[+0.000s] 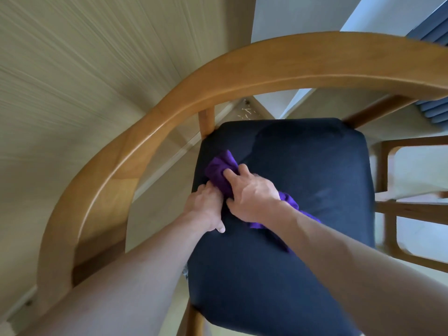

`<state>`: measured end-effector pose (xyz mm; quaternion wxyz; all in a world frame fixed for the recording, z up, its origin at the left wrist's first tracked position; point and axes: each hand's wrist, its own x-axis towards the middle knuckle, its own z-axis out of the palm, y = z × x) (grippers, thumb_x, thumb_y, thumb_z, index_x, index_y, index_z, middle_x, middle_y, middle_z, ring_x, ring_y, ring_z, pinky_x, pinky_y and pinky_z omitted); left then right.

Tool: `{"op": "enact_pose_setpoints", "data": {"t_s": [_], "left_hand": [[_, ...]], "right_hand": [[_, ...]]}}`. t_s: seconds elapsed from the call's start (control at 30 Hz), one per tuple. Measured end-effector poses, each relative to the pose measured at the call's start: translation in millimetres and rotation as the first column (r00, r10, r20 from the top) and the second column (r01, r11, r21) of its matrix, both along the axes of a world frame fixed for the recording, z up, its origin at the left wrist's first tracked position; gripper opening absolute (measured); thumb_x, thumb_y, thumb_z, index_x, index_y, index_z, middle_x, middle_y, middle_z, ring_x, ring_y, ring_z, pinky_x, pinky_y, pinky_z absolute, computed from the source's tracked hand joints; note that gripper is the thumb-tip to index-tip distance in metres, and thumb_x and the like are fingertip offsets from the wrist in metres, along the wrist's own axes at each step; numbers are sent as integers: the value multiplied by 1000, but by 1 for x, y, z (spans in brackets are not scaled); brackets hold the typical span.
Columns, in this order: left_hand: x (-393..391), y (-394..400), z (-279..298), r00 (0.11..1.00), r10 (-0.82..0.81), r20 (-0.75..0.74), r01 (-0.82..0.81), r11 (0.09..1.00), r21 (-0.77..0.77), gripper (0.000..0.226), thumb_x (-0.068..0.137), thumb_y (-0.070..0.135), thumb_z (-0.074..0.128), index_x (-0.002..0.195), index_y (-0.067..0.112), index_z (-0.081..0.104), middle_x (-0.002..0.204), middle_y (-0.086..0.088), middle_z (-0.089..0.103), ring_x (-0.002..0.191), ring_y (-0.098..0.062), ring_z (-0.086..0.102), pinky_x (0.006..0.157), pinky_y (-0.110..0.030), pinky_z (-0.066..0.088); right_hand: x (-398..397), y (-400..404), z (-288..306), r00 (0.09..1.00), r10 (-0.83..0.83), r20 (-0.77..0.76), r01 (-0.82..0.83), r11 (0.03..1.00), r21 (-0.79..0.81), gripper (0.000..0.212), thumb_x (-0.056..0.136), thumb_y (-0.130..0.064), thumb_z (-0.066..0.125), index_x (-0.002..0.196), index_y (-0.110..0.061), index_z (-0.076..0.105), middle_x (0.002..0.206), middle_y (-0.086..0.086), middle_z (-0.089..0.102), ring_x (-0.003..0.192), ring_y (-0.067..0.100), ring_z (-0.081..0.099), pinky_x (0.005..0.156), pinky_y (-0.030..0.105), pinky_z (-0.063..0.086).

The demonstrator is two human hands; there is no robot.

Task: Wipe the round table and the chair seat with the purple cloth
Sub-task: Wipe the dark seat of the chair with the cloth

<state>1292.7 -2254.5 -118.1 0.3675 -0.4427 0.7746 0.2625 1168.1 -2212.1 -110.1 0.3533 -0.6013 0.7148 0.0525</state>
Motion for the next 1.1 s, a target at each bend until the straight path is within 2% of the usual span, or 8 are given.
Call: {"op": "enact_pose_setpoints", "data": {"t_s": [0.1, 0.23, 0.33, 0.43, 0.57, 0.83, 1.0, 1.1], "left_hand": [[-4, 0, 1, 999, -30, 24, 31, 999, -22, 93, 59, 36, 99, 128, 13, 41, 128, -5, 50, 120, -28, 53, 93, -40, 52], [-5, 0, -1, 998, -48, 31, 49, 998, -30, 90, 56, 35, 100, 120, 13, 41, 121, -5, 51, 113, -26, 55, 87, -38, 54], [-8, 0, -5, 996, -66, 57, 67, 997, -28, 93, 55, 36, 101, 123, 13, 41, 122, -6, 52, 113, -27, 56, 87, -38, 53], [-9, -1, -8, 991, -98, 94, 101, 995, -25, 99, 64, 42, 95, 137, 11, 38, 133, -8, 48, 122, -26, 52, 91, -36, 50], [-5, 0, -10, 990, -108, 94, 108, 994, -3, 94, 69, 45, 92, 141, 11, 40, 134, -8, 47, 124, -27, 49, 94, -37, 49], [-6, 2, -8, 998, -46, 33, 47, 998, -34, 86, 57, 35, 100, 103, 18, 30, 110, -1, 45, 109, -24, 54, 77, -32, 42], [-5, 3, -12, 995, -78, 59, 78, 997, -11, 90, 67, 39, 94, 134, 12, 41, 132, -6, 49, 121, -27, 51, 91, -37, 46], [-2, 3, -14, 990, -92, 104, 90, 996, 22, 84, 78, 46, 85, 144, 12, 45, 137, -7, 54, 127, -28, 52, 100, -34, 43]], "right_hand": [[-55, -24, -6, 962, -241, -127, 241, 970, -17, 48, 89, -40, 62, 132, -28, 42, 126, 8, 41, 106, 38, 60, 72, 39, 43], [-117, -46, -12, 755, -623, -204, 619, 780, -89, 50, 90, -34, 61, 133, -19, 42, 136, 13, 37, 105, 44, 59, 71, 43, 42], [-80, -49, -10, 792, -575, -203, 563, 818, -121, 45, 89, -32, 60, 130, -19, 46, 136, 13, 36, 107, 42, 59, 74, 41, 41], [-6, -34, -7, 969, -232, -79, 222, 968, -120, 39, 91, -40, 60, 126, -23, 53, 130, 10, 39, 104, 34, 57, 75, 38, 41], [1, -31, -5, 999, 34, -21, -37, 987, -155, 32, 96, -40, 54, 127, -32, 57, 126, 4, 42, 109, 29, 55, 77, 36, 39], [-118, -52, -18, 780, -548, -302, 519, 836, -176, 35, 93, -32, 54, 120, -11, 58, 130, 16, 44, 105, 42, 57, 72, 42, 40], [-10, -58, -1, 979, -31, -203, 8, 994, -112, 39, 92, -38, 59, 126, -20, 58, 133, 12, 42, 105, 32, 55, 71, 39, 37], [20, -45, 6, 934, 326, -147, -343, 933, -108, 35, 97, -39, 55, 130, -25, 60, 128, 8, 43, 105, 27, 54, 73, 38, 35]]}}
